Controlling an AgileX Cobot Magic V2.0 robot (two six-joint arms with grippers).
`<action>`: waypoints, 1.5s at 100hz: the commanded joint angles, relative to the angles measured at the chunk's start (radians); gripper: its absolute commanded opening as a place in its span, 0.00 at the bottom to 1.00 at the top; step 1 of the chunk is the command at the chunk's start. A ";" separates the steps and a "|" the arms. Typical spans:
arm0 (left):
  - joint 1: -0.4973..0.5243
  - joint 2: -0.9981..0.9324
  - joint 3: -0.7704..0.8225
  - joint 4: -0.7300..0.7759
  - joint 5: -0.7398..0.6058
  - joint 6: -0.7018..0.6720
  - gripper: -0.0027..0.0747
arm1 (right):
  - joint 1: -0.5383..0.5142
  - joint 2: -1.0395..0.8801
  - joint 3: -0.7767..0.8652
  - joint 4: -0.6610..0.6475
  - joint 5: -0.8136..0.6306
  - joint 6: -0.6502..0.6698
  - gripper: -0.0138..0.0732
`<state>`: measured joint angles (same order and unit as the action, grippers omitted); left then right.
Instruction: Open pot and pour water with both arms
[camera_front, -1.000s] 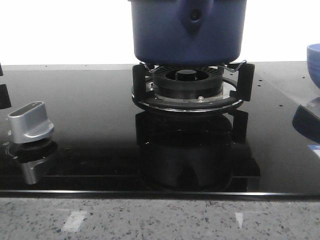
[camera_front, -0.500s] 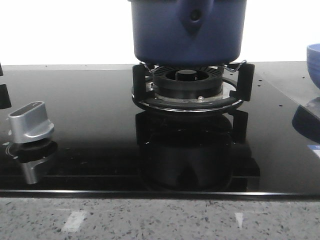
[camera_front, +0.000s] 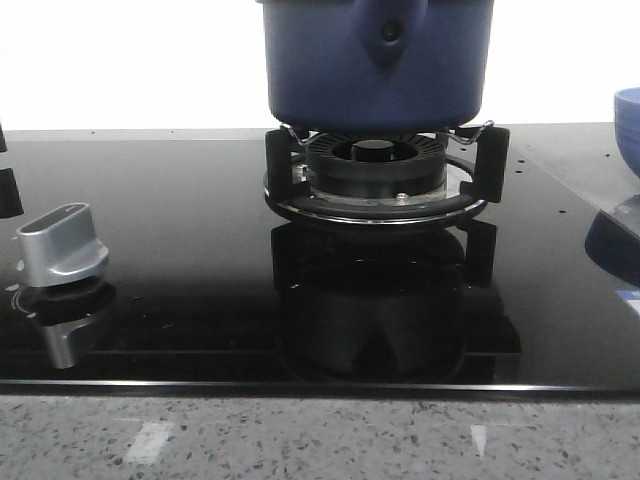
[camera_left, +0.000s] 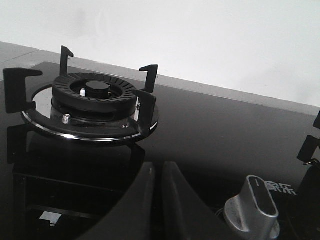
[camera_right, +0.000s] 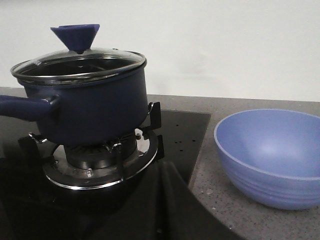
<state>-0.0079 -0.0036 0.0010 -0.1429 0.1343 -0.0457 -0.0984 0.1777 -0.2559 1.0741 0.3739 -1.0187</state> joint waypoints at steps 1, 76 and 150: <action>-0.005 -0.029 0.031 0.001 -0.072 -0.011 0.01 | -0.001 0.006 -0.026 0.031 -0.045 -0.010 0.10; -0.005 -0.029 0.031 0.001 -0.072 -0.011 0.01 | -0.001 0.018 -0.024 -0.208 -0.133 0.211 0.10; -0.005 -0.027 0.031 0.001 -0.072 -0.011 0.01 | 0.022 -0.207 0.293 -1.114 -0.288 1.070 0.10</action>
<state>-0.0079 -0.0036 0.0010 -0.1429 0.1365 -0.0474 -0.0770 -0.0072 0.0124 -0.0254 0.1383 0.0472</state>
